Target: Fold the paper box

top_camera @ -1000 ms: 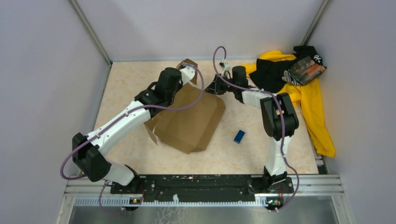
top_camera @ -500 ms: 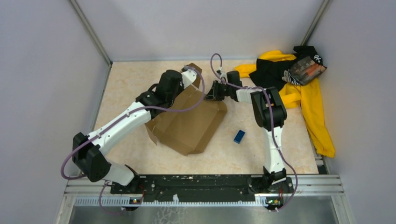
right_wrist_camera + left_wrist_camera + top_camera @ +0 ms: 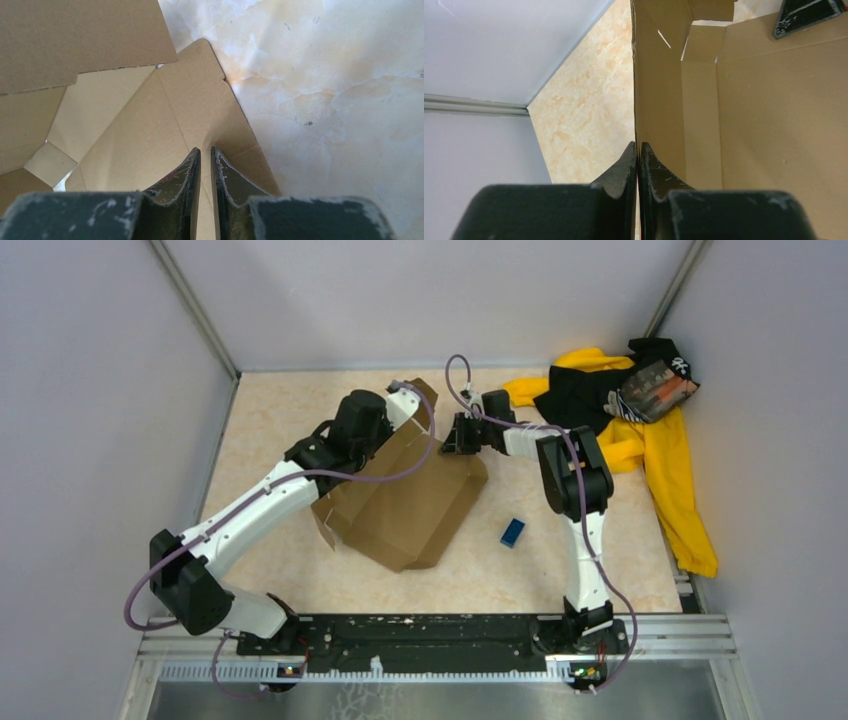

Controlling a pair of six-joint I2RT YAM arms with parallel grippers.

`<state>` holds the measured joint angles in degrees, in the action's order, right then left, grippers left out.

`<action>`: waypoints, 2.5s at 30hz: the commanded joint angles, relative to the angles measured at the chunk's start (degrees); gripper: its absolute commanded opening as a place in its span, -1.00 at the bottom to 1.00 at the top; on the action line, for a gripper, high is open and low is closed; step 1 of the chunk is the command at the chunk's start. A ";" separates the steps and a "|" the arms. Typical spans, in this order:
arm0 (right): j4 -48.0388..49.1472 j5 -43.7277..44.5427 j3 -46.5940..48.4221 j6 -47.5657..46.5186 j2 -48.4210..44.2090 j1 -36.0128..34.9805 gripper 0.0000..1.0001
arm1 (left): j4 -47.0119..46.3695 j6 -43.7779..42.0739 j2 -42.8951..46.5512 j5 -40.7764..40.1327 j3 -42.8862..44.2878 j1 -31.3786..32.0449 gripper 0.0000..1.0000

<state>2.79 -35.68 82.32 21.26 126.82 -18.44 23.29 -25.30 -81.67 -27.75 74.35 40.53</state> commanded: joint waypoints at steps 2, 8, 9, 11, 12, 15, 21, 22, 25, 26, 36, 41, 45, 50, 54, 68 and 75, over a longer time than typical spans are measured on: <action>-3.63 6.39 0.10 -3.15 -0.13 0.10 -0.73 | 2.50 3.11 2.54 4.01 -0.54 0.42 -0.81; -0.58 5.00 -1.20 -1.42 0.51 0.48 -0.76 | 4.48 4.86 2.97 5.82 -1.19 0.79 -0.83; 0.02 4.38 -1.53 -0.87 0.64 0.62 -0.77 | 4.83 4.97 2.74 5.79 -1.43 1.04 -0.83; 1.17 3.53 -2.15 -0.08 0.67 0.82 -0.77 | 5.38 4.99 1.85 5.17 -1.68 1.76 -0.83; 1.51 3.19 -2.32 0.08 0.64 0.93 -0.77 | 5.37 4.86 1.26 4.26 -1.97 2.27 -0.83; 1.78 2.55 -2.49 0.27 0.63 1.13 -0.78 | 5.45 4.35 -1.03 0.73 -2.30 3.78 -0.83; 1.92 0.73 -2.52 0.20 0.42 1.51 -0.78 | 4.41 2.67 -4.49 -7.25 -2.37 4.73 -0.81; 1.94 0.39 -2.50 0.20 0.37 1.61 -0.78 | 3.97 2.35 -4.81 -8.63 -2.63 4.77 -0.79; 2.08 -0.40 -2.52 0.23 0.50 1.82 -0.78 | 1.52 -0.04 -4.97 -12.26 -3.86 4.74 -0.73; 2.13 -0.53 -2.48 0.22 0.53 1.86 -0.78 | 0.68 -0.66 -4.97 -13.07 -4.32 4.74 -0.72; 4.15 -3.87 -1.98 0.25 1.26 2.73 -0.78 | -6.76 -5.77 -3.13 -17.99 -9.58 4.73 -0.46; 7.20 -7.17 -1.20 1.98 1.26 3.20 -0.79 | -7.54 -5.98 -2.12 -17.29 -10.67 4.73 -0.51; 8.07 -9.68 0.93 2.82 1.59 3.41 -0.78 | -7.68 -5.67 -1.55 -16.46 -10.99 4.90 -0.54; 5.56 -10.66 5.63 2.75 3.10 3.41 -0.79 | -8.59 -5.86 -0.70 -15.37 -12.27 5.08 -0.55; 4.69 -11.46 9.21 2.96 4.21 3.40 -0.78 | -9.58 -6.24 -0.23 -16.20 -12.94 5.13 -0.54; 12.83 -14.02 11.69 -7.63 2.46 0.17 -0.54 | -10.67 -5.40 0.37 -15.57 -13.18 2.53 -0.29; 21.83 -13.85 7.46 -8.34 1.32 -1.85 -0.40 | -10.74 -5.20 0.47 -14.66 -12.85 1.37 -0.26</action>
<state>15.86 -48.95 91.70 15.16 131.33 -19.00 13.85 -31.31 -82.91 -43.48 61.43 42.59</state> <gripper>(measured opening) 0.287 0.367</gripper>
